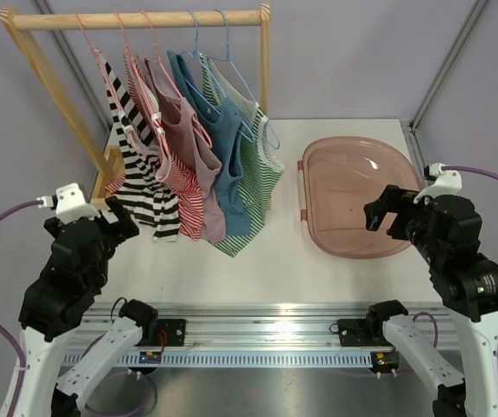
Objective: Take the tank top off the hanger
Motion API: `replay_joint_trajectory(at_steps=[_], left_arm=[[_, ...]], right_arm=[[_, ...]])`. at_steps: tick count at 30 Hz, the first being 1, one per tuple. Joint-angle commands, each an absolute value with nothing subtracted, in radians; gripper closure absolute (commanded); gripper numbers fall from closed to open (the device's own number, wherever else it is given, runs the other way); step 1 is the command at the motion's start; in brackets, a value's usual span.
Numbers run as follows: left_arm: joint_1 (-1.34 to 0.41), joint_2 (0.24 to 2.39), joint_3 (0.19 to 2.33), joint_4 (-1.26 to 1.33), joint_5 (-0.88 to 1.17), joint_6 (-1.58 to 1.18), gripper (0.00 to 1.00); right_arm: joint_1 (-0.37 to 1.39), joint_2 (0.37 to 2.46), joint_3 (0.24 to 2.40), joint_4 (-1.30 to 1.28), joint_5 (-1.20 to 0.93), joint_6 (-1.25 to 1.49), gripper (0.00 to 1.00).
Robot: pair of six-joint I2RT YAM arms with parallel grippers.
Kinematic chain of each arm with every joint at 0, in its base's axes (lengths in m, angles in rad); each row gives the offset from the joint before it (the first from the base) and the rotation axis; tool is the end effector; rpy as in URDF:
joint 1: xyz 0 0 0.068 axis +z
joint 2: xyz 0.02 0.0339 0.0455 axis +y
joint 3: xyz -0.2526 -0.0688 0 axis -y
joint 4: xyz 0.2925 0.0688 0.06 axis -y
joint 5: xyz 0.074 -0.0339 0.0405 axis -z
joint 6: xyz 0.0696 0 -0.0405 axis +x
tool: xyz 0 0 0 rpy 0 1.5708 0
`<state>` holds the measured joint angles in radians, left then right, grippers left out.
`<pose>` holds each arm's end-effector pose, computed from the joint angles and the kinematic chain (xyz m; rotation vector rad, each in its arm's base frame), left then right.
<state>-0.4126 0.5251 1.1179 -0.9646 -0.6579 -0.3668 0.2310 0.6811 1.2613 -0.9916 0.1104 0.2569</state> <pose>0.1369 -0.0134 0.4064 -0.3817 1.8241 0.1019 0.1641 0.0307 0.4258 0.0975 1.9830 0.2074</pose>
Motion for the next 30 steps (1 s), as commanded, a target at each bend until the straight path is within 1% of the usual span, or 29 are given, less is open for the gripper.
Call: replay_joint_trajectory(at_steps=[1,6,10,13,22,23,24,25,26,28,30], left_arm=[[-0.417,0.535,1.147,-0.902,-0.653,-0.379,0.01],[-0.417,0.569,1.202,-0.894,-0.653,-0.385,0.01],[-0.417,0.647,1.337,-0.893,-0.660,-0.376,0.01],[-0.417,0.739,1.419,-0.882,-0.667,-0.364,0.01],[-0.417,1.101,1.814,-0.879,-0.647,-0.327,0.01],[-0.416,1.135,1.848,-0.887,-0.658,-0.321,0.01],[-0.416,1.167,1.929,-0.899,-0.676,-0.315,0.01],[-0.414,1.243,1.969,-0.926,-0.714,-0.310,0.01],[-0.404,1.276,2.011,-0.933,-0.727,-0.304,0.01],[-0.387,1.386,2.149,-0.983,-0.739,-0.281,0.01],[-0.359,1.448,2.215,-1.006,-0.767,-0.256,0.01]], right_arm=[[0.238,0.678,1.247,-0.931,0.106,0.267,0.01],[0.238,0.666,1.224,-0.908,0.034,0.287,0.00],[0.238,0.670,1.189,-0.865,-0.063,0.330,0.01],[0.238,0.680,1.167,-0.845,-0.089,0.356,0.00],[0.238,0.701,1.146,-0.799,-0.176,0.382,0.01],[0.238,0.704,1.149,-0.804,-0.178,0.380,0.01],[0.238,0.707,1.155,-0.813,-0.178,0.373,0.01],[0.238,0.704,1.160,-0.815,-0.176,0.370,0.00],[0.238,0.700,1.161,-0.815,-0.175,0.367,0.01],[0.238,0.686,1.166,-0.821,-0.172,0.362,0.01],[0.238,0.675,1.170,-0.830,-0.173,0.359,0.00]])
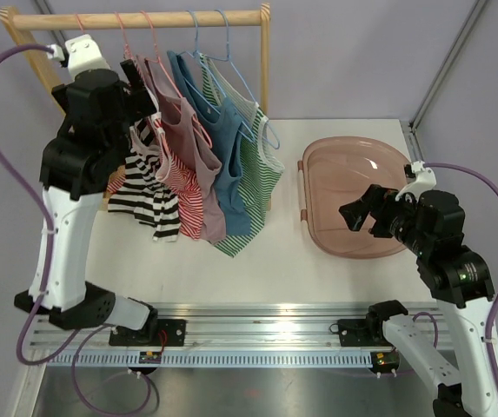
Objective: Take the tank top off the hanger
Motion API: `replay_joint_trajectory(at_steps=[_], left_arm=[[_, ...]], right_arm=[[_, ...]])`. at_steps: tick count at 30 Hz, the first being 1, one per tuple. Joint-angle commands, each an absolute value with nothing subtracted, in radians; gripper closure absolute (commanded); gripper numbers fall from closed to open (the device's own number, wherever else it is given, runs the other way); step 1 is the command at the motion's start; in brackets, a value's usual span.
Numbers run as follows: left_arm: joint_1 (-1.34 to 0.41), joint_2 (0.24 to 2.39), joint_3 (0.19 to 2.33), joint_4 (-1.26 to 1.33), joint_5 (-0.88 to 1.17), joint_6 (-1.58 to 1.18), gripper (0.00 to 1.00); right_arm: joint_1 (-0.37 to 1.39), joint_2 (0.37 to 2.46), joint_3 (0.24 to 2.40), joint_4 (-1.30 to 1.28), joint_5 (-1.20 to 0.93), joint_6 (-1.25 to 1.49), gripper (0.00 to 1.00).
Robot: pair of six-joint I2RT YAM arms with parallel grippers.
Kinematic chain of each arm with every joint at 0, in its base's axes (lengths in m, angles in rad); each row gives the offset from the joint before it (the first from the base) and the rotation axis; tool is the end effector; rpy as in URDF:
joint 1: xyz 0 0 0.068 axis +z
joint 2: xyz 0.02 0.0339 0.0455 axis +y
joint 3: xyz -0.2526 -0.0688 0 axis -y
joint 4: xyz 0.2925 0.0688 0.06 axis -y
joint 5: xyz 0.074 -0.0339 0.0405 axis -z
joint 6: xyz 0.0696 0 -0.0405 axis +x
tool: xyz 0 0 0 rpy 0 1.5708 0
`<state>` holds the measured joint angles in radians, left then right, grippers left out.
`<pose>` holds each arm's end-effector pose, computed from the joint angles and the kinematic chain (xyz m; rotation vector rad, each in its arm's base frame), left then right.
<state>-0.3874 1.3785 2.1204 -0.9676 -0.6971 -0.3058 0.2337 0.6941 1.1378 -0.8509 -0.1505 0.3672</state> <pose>0.2677 -0.0610 0.5748 -0.4163 1.6943 0.1194 0.1877 0.0554 0.3983 0.0346 2.0127 0.5362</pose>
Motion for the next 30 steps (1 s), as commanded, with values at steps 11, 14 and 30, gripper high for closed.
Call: replay_joint_trajectory(at_steps=[11,14,30], left_arm=[[-0.149,1.618,2.296,-0.956,-0.583,-0.244,0.38],[-0.130,1.672,2.348,-0.966,-0.572,-0.227,0.47],[-0.086,1.727,2.375,-0.939,-0.492,-0.229,1.00]], right_arm=[[0.238,0.658,1.157,-0.841,-0.196,0.351,0.01],[0.239,0.657,1.152,-0.835,-0.202,0.354,0.01],[0.238,0.658,1.137,-0.822,-0.215,0.360,0.00]])
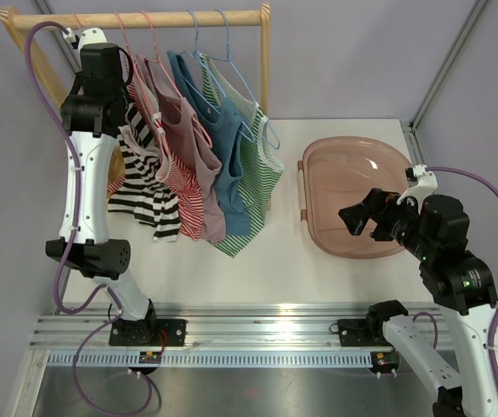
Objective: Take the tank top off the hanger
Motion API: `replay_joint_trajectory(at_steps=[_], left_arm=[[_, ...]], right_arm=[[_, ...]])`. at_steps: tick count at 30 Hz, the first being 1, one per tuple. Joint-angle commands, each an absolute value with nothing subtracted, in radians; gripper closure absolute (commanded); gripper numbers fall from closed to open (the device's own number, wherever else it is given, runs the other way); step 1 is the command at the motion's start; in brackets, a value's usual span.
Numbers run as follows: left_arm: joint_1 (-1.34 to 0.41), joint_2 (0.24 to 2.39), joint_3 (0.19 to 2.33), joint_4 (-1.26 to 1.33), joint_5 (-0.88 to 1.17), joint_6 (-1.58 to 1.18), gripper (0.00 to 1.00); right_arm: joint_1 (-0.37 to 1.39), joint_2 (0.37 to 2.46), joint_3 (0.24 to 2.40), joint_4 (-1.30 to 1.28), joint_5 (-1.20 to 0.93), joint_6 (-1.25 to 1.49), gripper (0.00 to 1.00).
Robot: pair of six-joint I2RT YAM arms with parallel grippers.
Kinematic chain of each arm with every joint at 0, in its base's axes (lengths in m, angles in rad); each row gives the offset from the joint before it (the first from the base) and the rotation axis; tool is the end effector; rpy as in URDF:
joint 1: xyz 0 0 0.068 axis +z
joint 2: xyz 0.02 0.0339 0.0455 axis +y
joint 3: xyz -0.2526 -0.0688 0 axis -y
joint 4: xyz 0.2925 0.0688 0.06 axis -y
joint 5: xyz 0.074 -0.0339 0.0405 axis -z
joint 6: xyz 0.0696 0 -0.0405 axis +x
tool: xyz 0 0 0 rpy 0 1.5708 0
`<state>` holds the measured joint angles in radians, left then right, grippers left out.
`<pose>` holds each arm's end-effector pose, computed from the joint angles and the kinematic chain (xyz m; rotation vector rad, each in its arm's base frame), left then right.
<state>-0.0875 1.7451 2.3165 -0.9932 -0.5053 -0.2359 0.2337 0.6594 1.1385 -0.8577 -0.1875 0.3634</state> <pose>0.4019 -0.0014 0.5157 -0.4627 1.8924 0.2893 0.1765 0.0554 0.4037 0.0023 1.9867 0.5738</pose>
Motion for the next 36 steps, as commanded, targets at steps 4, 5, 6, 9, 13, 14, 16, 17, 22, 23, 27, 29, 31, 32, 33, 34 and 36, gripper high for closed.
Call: replay_joint_trajectory(at_steps=[4,5,6,9,13,14,16,17,22,23,27,29,31,32,33,34,36], left_arm=[[-0.086,1.715,2.410,-0.953,-0.486,-0.227,1.00],[-0.086,1.701,2.411,-0.956,-0.485,-0.229,1.00],[-0.086,1.691,2.413,-0.953,-0.485,-0.227,1.00],[-0.086,1.641,2.414,-0.940,-0.468,-0.224,1.00],[-0.087,1.588,2.422,-0.949,-0.459,-0.221,1.00],[-0.087,1.574,2.421,-0.954,-0.456,-0.222,1.00],[-0.087,1.534,2.416,-0.986,-0.446,-0.239,1.00],[-0.089,1.519,2.405,-0.998,-0.430,-0.242,1.00],[-0.094,1.335,2.260,-1.049,-0.347,-0.267,1.00],[-0.095,1.301,2.228,-1.052,-0.327,-0.270,1.00],[-0.095,1.145,2.056,-1.065,-0.106,-0.282,1.00],[-0.095,1.061,1.991,-1.068,-0.028,-0.290,1.00],[-0.095,1.007,1.890,-1.065,0.058,-0.301,1.00],[-0.095,0.952,1.861,-1.065,0.083,-0.302,1.00],[-0.095,0.927,1.829,-1.077,0.089,-0.307,1.00],[-0.095,0.899,1.780,-1.086,0.100,-0.307,1.00],[-0.095,0.830,1.732,-1.127,0.144,-0.298,1.00]], right_arm=[[0.238,0.661,1.126,-0.810,-0.225,0.365,0.00],[0.238,0.663,1.124,-0.808,-0.227,0.365,0.01],[0.236,0.663,1.123,-0.808,-0.226,0.365,0.01],[0.238,0.663,1.123,-0.805,-0.229,0.367,0.00],[0.238,0.660,1.121,-0.801,-0.233,0.371,0.01],[0.238,0.657,1.118,-0.798,-0.236,0.373,0.01],[0.239,0.657,1.117,-0.796,-0.239,0.374,0.00],[0.239,0.655,1.115,-0.796,-0.239,0.376,0.01],[0.238,0.655,1.115,-0.792,-0.239,0.370,0.01],[0.238,0.658,1.117,-0.788,-0.241,0.368,0.00],[0.238,0.675,1.127,-0.781,-0.247,0.361,0.00],[0.238,0.681,1.134,-0.773,-0.258,0.357,0.01],[0.238,0.686,1.135,-0.761,-0.262,0.357,0.01],[0.239,0.687,1.135,-0.755,-0.268,0.359,0.00],[0.238,0.693,1.135,-0.743,-0.275,0.360,0.01],[0.238,0.695,1.132,-0.739,-0.290,0.360,0.00],[0.238,0.703,1.129,-0.723,-0.311,0.365,0.00]])
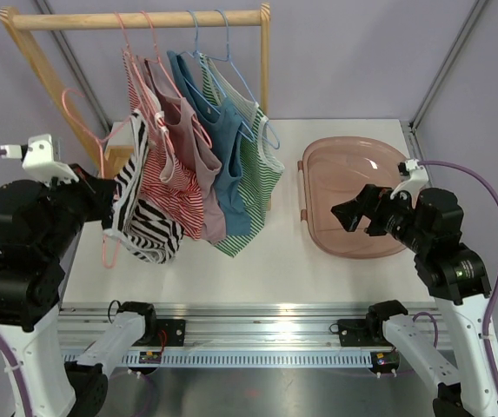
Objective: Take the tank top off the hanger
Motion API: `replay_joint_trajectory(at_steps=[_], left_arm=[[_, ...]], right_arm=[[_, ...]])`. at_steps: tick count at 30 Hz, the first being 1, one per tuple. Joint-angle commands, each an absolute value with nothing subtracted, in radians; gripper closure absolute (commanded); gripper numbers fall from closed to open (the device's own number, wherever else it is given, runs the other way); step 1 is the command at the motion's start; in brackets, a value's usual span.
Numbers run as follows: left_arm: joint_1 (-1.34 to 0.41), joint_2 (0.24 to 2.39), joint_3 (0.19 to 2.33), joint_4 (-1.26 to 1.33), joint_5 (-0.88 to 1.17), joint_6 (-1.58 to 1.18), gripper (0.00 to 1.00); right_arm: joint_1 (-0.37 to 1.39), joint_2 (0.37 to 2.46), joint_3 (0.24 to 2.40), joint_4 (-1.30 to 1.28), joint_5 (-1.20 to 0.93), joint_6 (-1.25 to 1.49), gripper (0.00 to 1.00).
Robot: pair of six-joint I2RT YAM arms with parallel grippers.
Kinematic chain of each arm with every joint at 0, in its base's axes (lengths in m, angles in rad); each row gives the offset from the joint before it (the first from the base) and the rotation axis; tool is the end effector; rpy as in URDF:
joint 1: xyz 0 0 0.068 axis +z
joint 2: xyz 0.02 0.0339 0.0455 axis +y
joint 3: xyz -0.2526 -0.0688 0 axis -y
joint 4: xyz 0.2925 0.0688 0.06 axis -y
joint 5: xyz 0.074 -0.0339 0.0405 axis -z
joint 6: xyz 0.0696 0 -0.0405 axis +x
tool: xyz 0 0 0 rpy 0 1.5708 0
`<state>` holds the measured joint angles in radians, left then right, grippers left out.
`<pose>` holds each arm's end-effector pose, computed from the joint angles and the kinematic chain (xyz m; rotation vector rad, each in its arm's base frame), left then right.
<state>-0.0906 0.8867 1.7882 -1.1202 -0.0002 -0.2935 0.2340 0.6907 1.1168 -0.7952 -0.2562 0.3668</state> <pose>0.1344 -0.0122 0.5447 -0.1822 1.7886 -0.2751 0.1891 0.0632 0.3990 -0.0429 1.9819 0.6434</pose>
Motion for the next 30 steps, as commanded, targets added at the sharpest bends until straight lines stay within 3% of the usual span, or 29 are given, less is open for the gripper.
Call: replay_joint_trajectory(at_steps=[1,8,13,17,23,30], left_arm=[[-0.095,0.810,1.714,-1.141,0.158,-0.287,1.00],[-0.181,0.646,1.490,-1.226,0.252,-0.287,1.00],[-0.268,0.587,1.258,-1.244,0.297,-0.288,1.00],[-0.314,0.584,1.215,-1.209,0.409,-0.282,1.00],[-0.314,0.609,1.128,-0.997,0.713,-0.336,1.00],[-0.331,0.656,1.046,-0.789,0.795,-0.416,1.00]], right_arm=[[0.238,0.707,1.117,-0.710,-0.354,0.367,0.01],[0.238,0.767,0.987,-0.457,-0.715,0.480,0.01],[0.239,0.839,0.888,-0.273,-0.820,0.583,0.00],[0.287,0.876,0.810,-0.146,-0.821,0.643,0.02],[0.552,0.916,0.712,0.066,-0.533,0.695,0.05],[0.775,0.966,0.673,0.192,-0.155,0.697,0.06]])
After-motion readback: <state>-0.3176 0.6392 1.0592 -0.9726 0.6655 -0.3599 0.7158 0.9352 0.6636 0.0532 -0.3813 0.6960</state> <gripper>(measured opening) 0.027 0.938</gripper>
